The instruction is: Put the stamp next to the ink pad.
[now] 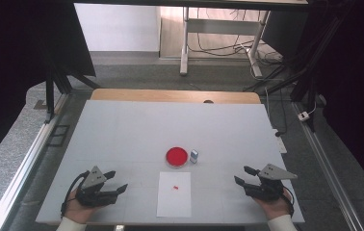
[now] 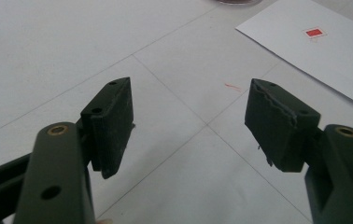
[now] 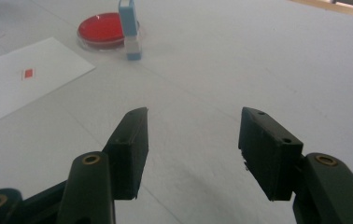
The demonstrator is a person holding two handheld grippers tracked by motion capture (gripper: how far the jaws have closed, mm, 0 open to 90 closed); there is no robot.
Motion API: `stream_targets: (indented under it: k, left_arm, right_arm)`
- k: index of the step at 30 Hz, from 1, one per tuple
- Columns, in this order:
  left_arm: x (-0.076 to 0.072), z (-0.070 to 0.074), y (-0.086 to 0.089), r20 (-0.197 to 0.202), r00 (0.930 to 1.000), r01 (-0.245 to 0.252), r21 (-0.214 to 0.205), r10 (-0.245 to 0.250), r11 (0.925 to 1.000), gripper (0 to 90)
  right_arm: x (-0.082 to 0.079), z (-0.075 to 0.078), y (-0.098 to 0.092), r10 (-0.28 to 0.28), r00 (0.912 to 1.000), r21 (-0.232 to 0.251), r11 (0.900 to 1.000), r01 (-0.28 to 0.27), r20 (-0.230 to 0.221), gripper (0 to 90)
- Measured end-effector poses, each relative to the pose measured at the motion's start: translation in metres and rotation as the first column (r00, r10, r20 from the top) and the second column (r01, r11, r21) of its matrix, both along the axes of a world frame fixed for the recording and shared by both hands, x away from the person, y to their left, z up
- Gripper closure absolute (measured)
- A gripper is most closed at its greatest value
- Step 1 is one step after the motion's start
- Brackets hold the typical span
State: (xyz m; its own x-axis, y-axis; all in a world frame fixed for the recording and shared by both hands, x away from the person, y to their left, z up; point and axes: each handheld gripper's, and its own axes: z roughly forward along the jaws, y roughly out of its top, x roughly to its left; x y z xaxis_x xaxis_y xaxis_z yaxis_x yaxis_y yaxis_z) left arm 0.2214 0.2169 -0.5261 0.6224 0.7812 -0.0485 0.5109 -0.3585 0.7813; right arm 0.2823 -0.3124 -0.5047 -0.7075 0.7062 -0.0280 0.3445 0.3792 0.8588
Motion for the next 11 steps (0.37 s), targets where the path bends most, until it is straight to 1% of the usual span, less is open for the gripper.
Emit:
stream_targets:
  k: [3, 11]
  left_arm:
    - [0.0008, -0.0001, 0.0001, -0.004, 1.0000, -0.002, 0.002, 0.002, 1.0000, 32.5]
    - [0.0007, -0.0001, 0.0004, -0.002, 1.0000, -0.003, 0.002, 0.003, 1.0000, 32.5]
  right_arm:
    - [-0.0016, -0.0016, -0.0027, 0.004, 1.0000, -0.007, 1.0000, -0.004, 0.003, 42.4]
    - [-0.0028, -0.0012, 0.0034, 0.024, 0.9994, -0.033, 0.9992, -0.023, 0.024, 42.0]
